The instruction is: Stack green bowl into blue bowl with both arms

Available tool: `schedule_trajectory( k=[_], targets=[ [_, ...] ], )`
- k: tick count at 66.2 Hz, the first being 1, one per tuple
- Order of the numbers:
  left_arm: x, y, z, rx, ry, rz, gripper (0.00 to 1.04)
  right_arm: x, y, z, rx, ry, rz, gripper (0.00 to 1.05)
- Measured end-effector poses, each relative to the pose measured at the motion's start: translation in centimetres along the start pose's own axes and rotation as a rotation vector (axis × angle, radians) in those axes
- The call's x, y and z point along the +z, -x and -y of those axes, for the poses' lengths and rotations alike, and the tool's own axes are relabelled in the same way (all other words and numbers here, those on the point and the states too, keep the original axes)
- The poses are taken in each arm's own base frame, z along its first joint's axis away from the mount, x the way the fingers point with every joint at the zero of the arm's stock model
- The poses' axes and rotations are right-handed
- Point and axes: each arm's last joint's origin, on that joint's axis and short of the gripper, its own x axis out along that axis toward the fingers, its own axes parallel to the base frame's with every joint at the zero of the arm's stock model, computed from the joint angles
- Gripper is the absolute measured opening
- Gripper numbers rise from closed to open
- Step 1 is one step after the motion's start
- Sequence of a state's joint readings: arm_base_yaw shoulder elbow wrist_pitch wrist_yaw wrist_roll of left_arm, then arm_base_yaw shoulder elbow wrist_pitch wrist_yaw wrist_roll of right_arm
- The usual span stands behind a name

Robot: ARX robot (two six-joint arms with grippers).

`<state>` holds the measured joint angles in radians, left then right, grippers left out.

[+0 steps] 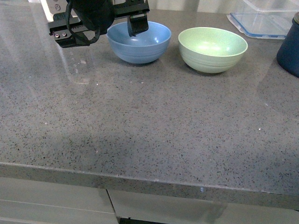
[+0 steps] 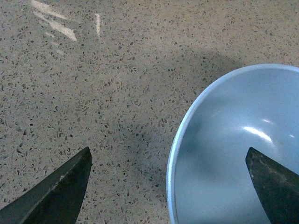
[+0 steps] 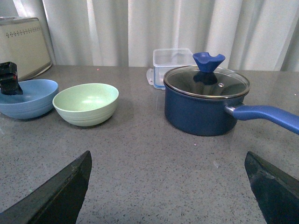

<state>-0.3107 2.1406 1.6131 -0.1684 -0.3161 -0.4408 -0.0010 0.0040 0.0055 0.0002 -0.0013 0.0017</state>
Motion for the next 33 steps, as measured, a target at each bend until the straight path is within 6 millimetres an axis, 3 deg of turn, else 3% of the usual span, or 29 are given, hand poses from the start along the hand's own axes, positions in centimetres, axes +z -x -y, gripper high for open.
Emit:
schedule_trajectory(
  k=[10, 24, 33],
  targets=[
    [-0.1, 1.3, -0.9, 0.038, -0.014, 0.251, 0.98, 0.0, 0.0, 0.0, 0.000, 0.000, 0.000, 0.95],
    [1.2, 5.9, -2.4, 0.052, -0.041, 0.350, 0.98, 0.0, 0.0, 0.0, 0.000, 0.000, 0.000, 0.95],
    [0.2, 6.7, -3.1, 0.070, -0.080, 0.363, 0.98, 0.0, 0.0, 0.0, 0.000, 0.000, 0.000, 0.95]
  ],
)
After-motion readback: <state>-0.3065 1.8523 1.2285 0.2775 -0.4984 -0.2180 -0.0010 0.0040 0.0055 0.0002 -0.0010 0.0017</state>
